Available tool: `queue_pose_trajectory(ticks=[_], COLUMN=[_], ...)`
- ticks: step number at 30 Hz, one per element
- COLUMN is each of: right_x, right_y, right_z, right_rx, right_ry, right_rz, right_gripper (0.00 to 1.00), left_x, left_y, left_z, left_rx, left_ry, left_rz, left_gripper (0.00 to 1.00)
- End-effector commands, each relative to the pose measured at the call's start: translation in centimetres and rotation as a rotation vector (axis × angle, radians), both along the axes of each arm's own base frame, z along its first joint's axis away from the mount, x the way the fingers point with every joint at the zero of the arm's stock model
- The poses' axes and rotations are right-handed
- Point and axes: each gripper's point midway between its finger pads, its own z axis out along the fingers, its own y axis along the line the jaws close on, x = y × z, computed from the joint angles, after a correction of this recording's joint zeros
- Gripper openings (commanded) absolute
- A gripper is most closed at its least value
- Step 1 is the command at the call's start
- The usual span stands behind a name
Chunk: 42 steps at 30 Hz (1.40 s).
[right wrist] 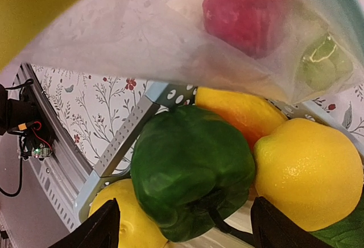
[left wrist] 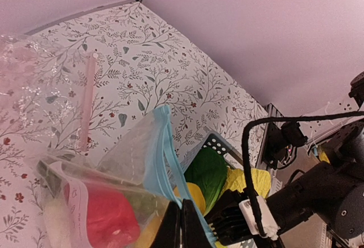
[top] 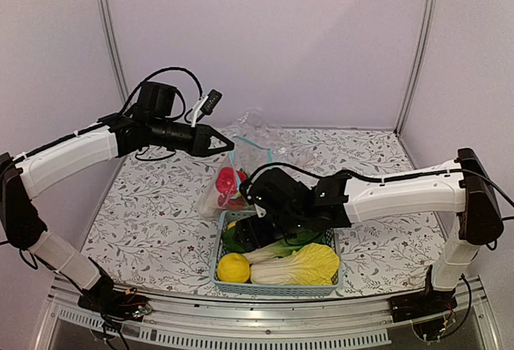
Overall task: Place the food in the zip-top bag and seal the zipper
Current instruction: Pick up the fake vegetable from the bin.
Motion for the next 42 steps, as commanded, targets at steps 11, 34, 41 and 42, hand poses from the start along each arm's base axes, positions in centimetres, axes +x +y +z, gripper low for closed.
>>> queue_pose_trajectory(ticks=[11,34,41,42], right_x=[1.1,1.7,1.5,1.5], right_y=[1.0,1.2,0.4,0.2], right_z=[-1.8,-1.9,1.3,1.7], right_rx=[-0.077,-0.08,-0.015,-0.009], right_ry=[-0.047,-0.071,-0.091,-0.095], right_rz=[0.006,-0.016,-0.031,-0.033], right_gripper=[0.78,0.64,0.59,0.59], left_x=[-0.2,-0.4,-0.4,-0.4], left_y=[-0.1,0.1,0.2,0.2], left_z=[1.6,2.2,2.4,2.4], left_rx=[-0.024,-0.031,-0.031,-0.031], left_ry=[-0.05,-0.062,-0.069,-0.07], left_rz=[-0.014,-0.012,-0.011,-0.009], left_gripper=[0.0,0.0,0.0,0.0])
